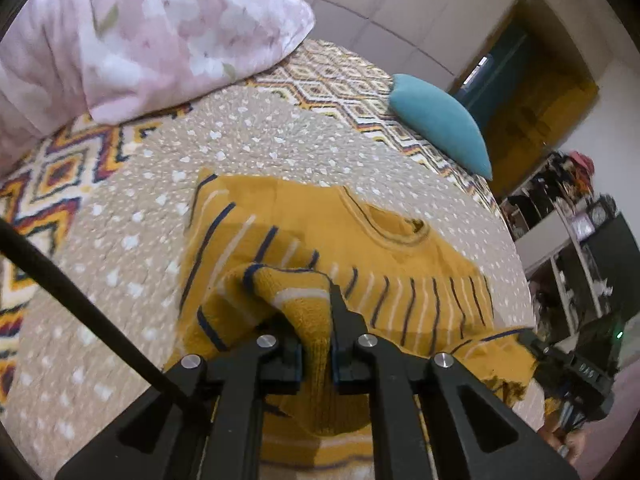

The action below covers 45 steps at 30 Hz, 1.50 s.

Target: Fold small clothes

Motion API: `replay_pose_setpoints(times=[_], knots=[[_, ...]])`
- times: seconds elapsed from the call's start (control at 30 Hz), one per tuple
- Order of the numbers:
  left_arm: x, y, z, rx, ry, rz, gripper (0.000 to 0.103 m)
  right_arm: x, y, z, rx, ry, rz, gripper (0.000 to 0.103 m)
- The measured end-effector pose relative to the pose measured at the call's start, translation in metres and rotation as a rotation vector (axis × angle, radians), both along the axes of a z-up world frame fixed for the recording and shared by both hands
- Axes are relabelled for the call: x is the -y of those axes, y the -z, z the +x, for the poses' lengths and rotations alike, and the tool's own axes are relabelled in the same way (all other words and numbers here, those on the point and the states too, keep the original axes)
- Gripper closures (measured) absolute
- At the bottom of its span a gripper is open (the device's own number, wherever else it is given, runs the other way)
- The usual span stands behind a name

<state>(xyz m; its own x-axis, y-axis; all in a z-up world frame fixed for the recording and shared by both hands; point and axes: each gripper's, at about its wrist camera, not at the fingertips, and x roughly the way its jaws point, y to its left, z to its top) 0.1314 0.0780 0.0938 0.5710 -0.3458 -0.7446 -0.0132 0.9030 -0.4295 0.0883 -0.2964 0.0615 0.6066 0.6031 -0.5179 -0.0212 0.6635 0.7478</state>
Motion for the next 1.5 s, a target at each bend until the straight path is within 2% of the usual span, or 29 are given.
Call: replay_pose_setpoints(times=[0.07, 0.2, 0.27, 0.33, 0.4, 0.43, 0.5, 0.63, 0.73, 0.87, 1.0, 1.1, 1.17, 1.2, 1.23, 1.27, 1.3, 1.43, 1.5], knots=[[-0.004, 0.012, 0.028, -0.042, -0.026, -0.039, 0.092, 0.007, 0.013, 0.024, -0.042, 0.026, 0.024, 0.085], [-0.015, 0.035, 0.068, -0.122, -0.079, -0.187, 0.083, 0.017, 0.036, 0.068, -0.116, 0.070, 0.054, 0.079], [-0.020, 0.040, 0.079, -0.133, -0.097, -0.239, 0.077, 0.019, 0.042, 0.082, -0.128, 0.074, 0.075, 0.071], [-0.025, 0.043, 0.089, -0.132, -0.096, -0.304, 0.060, 0.022, 0.047, 0.091, -0.126, 0.077, 0.126, 0.049], [-0.033, 0.044, 0.093, -0.118, -0.116, -0.361, 0.049, 0.028, 0.053, 0.099, -0.121, 0.100, 0.197, 0.036], [-0.038, 0.043, 0.095, -0.107, -0.138, -0.373, 0.045, 0.030, 0.056, 0.101, -0.122, 0.112, 0.216, 0.035], [-0.045, 0.042, 0.099, -0.097, -0.162, -0.368, 0.042, 0.035, 0.059, 0.104, -0.126, 0.137, 0.224, 0.035], [-0.059, 0.041, 0.106, -0.103, -0.196, -0.327, 0.042, 0.046, 0.058, 0.107, -0.121, 0.157, 0.222, 0.035], [-0.062, 0.038, 0.097, -0.108, -0.193, -0.248, 0.042, 0.054, 0.046, 0.101, -0.101, 0.175, 0.169, 0.034], [-0.057, 0.026, 0.071, -0.079, -0.125, -0.127, 0.041, 0.056, 0.020, 0.080, -0.061, 0.168, 0.060, 0.032], [-0.047, 0.021, 0.030, -0.044, -0.048, -0.014, 0.040, 0.033, -0.003, 0.058, -0.027, 0.102, -0.058, 0.032], [-0.041, 0.030, -0.011, -0.038, -0.016, 0.097, 0.040, 0.000, -0.011, 0.046, -0.012, 0.021, -0.120, 0.032], [-0.039, 0.037, -0.034, -0.009, 0.000, 0.198, 0.040, -0.027, -0.015, 0.042, 0.002, -0.046, -0.159, 0.035], [-0.038, 0.040, -0.041, 0.004, 0.011, 0.253, 0.047, -0.043, -0.017, 0.041, 0.010, -0.085, -0.183, 0.039], [-0.038, 0.044, -0.048, 0.007, 0.022, 0.322, 0.068, -0.058, -0.019, 0.041, 0.014, -0.121, -0.211, 0.045], [-0.038, 0.047, -0.051, 0.000, 0.034, 0.359, 0.079, -0.077, -0.020, 0.042, 0.019, -0.160, -0.249, 0.047], [-0.041, 0.051, -0.052, -0.007, 0.068, 0.363, 0.085, -0.099, -0.021, 0.044, 0.025, -0.200, -0.289, 0.049], [-0.052, 0.057, -0.049, -0.003, 0.069, 0.284, 0.085, -0.169, -0.014, 0.063, 0.029, -0.306, -0.388, 0.049], [-0.052, 0.059, -0.050, 0.016, 0.071, 0.279, 0.085, -0.207, -0.001, 0.080, 0.014, -0.362, -0.443, 0.050]])
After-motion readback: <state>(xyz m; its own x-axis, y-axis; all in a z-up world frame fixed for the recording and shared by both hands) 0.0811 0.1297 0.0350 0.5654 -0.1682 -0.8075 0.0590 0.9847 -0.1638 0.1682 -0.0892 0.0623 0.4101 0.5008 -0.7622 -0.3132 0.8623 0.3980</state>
